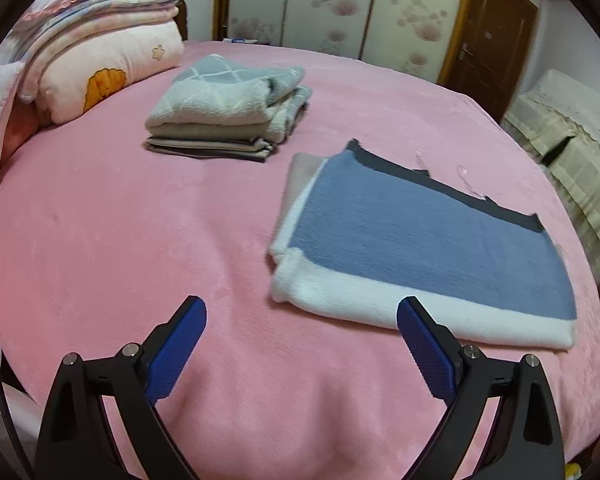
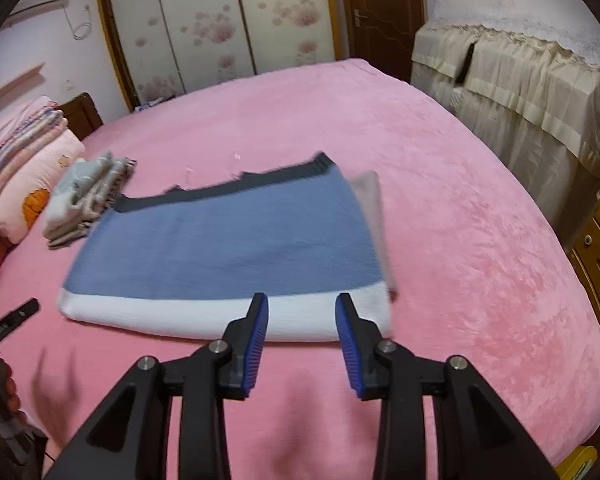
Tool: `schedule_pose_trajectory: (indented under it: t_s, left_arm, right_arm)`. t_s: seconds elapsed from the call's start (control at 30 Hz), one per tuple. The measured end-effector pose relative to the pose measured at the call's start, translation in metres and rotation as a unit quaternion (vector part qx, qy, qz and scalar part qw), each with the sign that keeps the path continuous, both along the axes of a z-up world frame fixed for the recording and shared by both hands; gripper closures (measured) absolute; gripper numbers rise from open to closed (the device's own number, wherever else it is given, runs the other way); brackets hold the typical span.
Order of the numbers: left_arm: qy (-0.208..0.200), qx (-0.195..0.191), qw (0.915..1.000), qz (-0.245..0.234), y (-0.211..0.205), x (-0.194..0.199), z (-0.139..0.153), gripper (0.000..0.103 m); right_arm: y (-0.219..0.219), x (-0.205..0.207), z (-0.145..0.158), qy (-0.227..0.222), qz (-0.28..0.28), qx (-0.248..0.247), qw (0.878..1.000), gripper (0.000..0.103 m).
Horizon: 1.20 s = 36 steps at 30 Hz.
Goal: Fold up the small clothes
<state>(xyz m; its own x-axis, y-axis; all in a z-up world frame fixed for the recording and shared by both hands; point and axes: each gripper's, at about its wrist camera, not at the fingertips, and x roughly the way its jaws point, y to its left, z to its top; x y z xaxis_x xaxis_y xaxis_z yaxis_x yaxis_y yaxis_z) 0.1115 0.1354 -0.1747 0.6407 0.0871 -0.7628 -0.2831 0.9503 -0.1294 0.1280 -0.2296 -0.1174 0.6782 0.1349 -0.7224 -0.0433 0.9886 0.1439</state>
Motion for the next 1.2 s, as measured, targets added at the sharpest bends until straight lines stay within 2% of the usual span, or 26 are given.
schedule_pose_trajectory:
  t_s: [0.1,0.37,0.57,0.9,1.03,1.13,1.2]
  left_arm:
    - [0.003,-0.022,0.9997,-0.008,-0.004,-0.004,0.006,0.007]
    - [0.008,-0.054,0.998,-0.033,-0.019,-0.01,0.012,0.007]
    - [-0.004,-0.088,0.9958,-0.023,-0.026,-0.011,0.009,0.007]
    - [-0.013,-0.085,0.9945,-0.06,-0.054,0.005,-0.003,0.007]
    - [-0.012,-0.131,0.989,-0.068,-0.053,0.011,-0.014,0.007]
    - [-0.01,-0.152,0.9866,-0.06,-0.049,0.014,-0.024,0.017]
    - [-0.007,-0.166,0.9846,-0.055,-0.045,0.014,-0.03,0.018]
  right_arm:
    - [0.01,-0.008,0.007,-0.007,0.007,0.008,1.0,0.057]
    - [0.037,-0.017,0.006,0.008,0.034,0.021,0.999,0.057]
    - [0.055,-0.015,0.0,0.014,0.045,0.01,0.999,0.057]
    - [0.092,-0.015,-0.009,-0.006,0.092,-0.014,0.996,0.055]
    - [0.105,-0.003,-0.014,0.007,0.109,-0.001,0.994,0.055]
    - [0.111,0.003,-0.013,-0.003,0.115,0.003,0.993,0.055]
    - [0.115,0.007,-0.014,-0.008,0.119,0.004,0.993,0.055]
